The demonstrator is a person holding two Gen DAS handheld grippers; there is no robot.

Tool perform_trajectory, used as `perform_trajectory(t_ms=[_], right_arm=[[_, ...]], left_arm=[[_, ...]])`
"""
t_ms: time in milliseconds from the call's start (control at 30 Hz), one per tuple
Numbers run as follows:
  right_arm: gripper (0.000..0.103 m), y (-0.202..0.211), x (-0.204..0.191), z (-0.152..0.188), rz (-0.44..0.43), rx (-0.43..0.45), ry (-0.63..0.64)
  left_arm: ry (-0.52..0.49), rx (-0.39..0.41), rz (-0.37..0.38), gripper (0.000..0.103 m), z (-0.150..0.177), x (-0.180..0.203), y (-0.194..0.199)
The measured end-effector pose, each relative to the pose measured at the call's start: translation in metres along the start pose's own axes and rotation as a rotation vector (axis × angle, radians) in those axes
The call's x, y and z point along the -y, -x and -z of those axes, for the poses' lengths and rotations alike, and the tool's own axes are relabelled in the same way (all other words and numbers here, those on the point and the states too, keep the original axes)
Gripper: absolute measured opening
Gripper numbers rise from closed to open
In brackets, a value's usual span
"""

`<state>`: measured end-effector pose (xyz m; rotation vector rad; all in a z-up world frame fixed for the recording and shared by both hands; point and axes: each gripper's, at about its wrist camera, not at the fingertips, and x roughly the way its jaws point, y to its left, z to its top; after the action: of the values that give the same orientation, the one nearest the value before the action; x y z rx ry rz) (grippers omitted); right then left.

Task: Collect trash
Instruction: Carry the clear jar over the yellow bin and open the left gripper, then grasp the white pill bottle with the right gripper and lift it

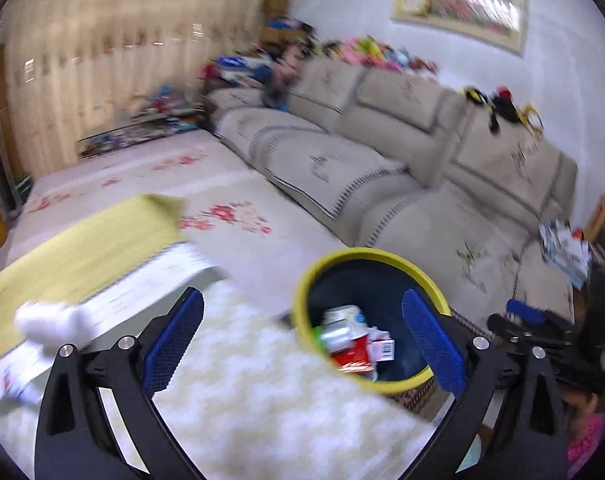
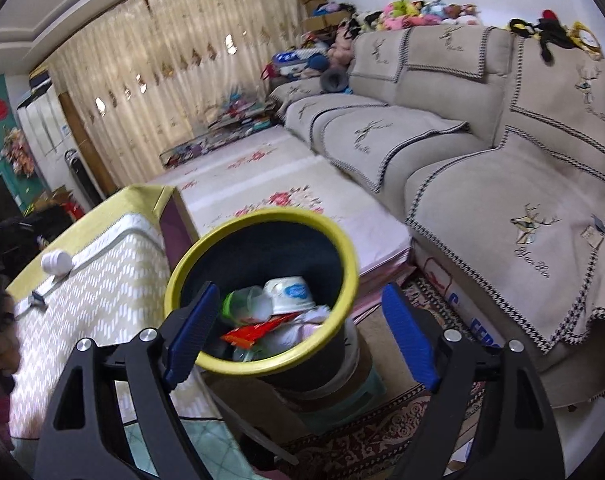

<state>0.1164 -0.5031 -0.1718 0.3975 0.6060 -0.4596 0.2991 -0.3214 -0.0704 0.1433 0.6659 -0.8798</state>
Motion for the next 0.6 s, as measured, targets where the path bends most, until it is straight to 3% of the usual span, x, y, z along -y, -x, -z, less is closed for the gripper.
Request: perform_trajectory(t_ms=[100,433,600], right_arm=[[0.079,-0.01,-0.024,0.002,-0.03,-0.031,0.038],[0.079,-0.038,-0.124,-0.008,-0.148,-0.09,0.197],[0.081,-0.049,-0.202,-0.025,-0.222,-0.099,0.259]], left_arm=[[0.04,0.011,-0.044,0.098,0.017,-0.039,0.036],[0.15,0.078,-0.464,0.098,0.106,-0.174,0.15],[0.252,0.108,-0.534,0.098,0.139,-0.222,0.178]])
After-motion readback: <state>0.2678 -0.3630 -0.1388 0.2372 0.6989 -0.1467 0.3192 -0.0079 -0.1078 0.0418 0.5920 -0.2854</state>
